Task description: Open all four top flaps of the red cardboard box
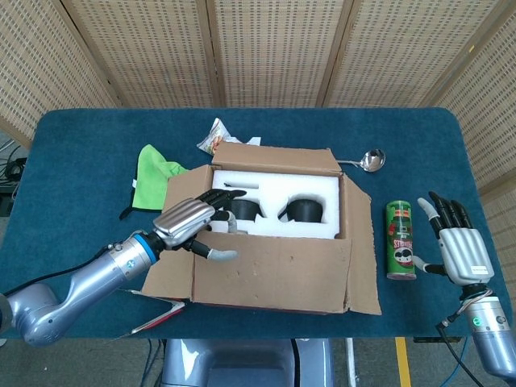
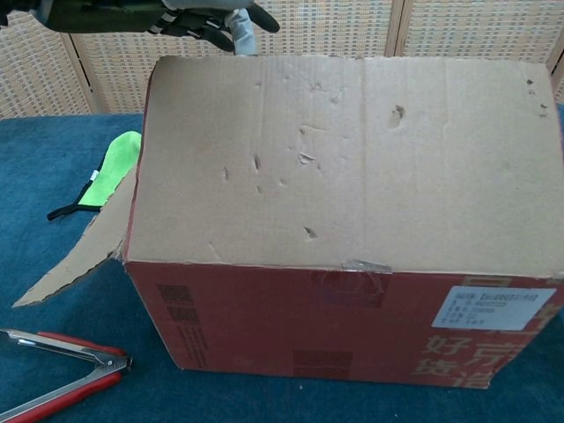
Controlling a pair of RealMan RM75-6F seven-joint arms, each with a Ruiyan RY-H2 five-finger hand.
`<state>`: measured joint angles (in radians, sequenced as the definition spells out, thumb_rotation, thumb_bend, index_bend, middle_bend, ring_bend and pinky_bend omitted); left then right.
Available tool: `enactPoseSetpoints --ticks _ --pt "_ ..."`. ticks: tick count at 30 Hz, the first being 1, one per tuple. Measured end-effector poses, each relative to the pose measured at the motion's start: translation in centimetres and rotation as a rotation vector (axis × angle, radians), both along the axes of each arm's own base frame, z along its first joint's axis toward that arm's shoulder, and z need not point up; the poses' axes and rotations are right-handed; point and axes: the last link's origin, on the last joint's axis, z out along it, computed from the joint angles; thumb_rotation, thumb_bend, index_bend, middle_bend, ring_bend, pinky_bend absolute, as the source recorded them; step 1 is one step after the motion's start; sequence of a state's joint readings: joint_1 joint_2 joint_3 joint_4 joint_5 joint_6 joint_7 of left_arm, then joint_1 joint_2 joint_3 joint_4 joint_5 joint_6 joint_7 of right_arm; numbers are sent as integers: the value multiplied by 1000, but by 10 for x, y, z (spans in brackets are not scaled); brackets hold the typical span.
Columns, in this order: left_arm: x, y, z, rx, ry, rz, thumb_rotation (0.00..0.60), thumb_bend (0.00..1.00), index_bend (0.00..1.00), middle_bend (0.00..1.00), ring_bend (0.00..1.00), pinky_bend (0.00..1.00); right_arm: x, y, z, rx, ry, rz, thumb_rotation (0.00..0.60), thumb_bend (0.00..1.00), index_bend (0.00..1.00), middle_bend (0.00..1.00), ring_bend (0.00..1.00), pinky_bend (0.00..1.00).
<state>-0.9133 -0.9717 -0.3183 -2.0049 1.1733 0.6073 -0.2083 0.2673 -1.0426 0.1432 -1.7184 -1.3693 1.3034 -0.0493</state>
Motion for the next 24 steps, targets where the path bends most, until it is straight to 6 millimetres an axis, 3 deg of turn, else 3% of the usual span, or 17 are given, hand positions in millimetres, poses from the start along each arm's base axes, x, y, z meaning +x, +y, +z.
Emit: enactPoseSetpoints --ticks 24 --pt "20 -57 28 -112 -96 -172 137 72 461 0 0 0 2 0 1 1 -3 4 600 156 0 0 0 0"
